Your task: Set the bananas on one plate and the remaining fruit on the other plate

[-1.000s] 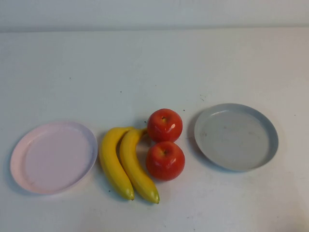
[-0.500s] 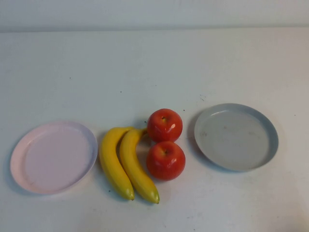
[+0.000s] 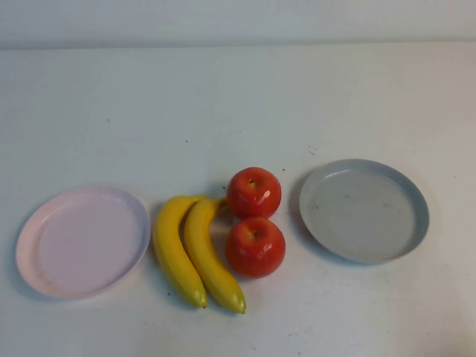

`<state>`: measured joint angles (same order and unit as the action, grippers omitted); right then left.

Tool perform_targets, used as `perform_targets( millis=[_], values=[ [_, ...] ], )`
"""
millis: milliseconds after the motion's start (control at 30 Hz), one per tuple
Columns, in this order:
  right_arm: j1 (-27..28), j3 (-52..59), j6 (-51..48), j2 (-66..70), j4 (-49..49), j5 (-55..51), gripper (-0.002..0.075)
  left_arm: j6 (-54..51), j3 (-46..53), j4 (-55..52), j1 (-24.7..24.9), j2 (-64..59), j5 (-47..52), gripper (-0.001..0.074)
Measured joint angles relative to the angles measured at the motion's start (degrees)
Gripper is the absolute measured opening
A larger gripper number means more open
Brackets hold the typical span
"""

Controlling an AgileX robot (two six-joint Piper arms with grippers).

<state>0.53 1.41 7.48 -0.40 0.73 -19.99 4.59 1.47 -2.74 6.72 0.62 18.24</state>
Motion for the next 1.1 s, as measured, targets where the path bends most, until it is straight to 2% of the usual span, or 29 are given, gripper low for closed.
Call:
perform_targets(
  millis=[133,333,567,733,1100],
  values=[
    [0.00,0.00,0.00,0.00,0.00,0.00,-0.0017,3.94,0.00,4.46,0.00,0.00,-3.23,0.0004],
    [0.00,0.00,0.00,0.00,0.00,0.00,-0.0017,16.96,0.00,12.36,0.00,0.00,-9.94,0.0004],
    [0.00,0.00,0.00,0.00,0.00,0.00,-0.0017,21.84,0.00,17.18,0.00,0.00,-13.57,0.0004],
    [0.00,0.00,0.00,0.00,0.00,0.00,-0.0017,24.73,-6.14,20.24,0.00,-1.99,-4.55,0.0004],
    [0.00,0.00,0.00,0.00,0.00,0.00,-0.0017,-5.18,-36.22,25.24,0.00,-28.01,27.46,0.0004]
  ],
)
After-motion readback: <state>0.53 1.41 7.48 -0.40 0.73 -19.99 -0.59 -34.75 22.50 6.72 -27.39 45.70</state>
